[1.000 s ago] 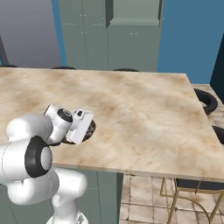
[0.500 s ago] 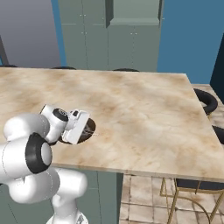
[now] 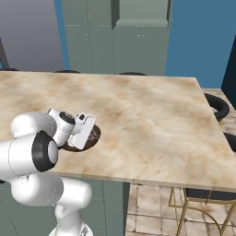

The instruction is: Open the cabinet and setup a tea strainer by placing it in the bowl upright.

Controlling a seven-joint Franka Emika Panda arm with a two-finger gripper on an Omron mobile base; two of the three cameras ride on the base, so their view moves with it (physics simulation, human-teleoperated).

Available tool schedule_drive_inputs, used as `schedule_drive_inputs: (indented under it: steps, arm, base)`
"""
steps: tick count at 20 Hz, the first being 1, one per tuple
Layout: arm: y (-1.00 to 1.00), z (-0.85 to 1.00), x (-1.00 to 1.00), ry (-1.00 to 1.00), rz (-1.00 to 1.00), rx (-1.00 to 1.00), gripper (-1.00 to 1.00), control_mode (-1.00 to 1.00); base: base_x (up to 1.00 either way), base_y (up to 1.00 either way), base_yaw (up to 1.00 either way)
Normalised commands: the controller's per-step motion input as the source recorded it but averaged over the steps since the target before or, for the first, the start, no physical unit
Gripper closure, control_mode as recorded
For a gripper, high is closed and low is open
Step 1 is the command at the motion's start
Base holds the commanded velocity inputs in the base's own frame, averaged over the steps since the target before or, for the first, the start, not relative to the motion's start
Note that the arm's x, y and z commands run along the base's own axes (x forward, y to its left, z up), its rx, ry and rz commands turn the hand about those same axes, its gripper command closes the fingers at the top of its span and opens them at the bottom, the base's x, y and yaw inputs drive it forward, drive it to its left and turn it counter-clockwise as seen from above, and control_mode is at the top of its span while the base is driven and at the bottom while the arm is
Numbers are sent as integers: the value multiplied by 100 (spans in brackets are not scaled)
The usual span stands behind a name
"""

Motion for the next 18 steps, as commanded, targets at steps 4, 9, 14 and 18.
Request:
schedule_drive_inputs:
  steps: [4, 9, 14, 18]
  arm:
    - [3, -1, 0, 0, 0, 0, 100, -100]
    - [4, -7, 2, 0, 0, 0, 100, -100]
    - [0, -8, 2, 0, 0, 0, 100, -100]
    - [0, -9, 0, 0, 0, 0, 100, -100]
  base:
    - [0, 0, 0]
    - [0, 0, 0]
    - [0, 0, 0]
    - [0, 0, 0]
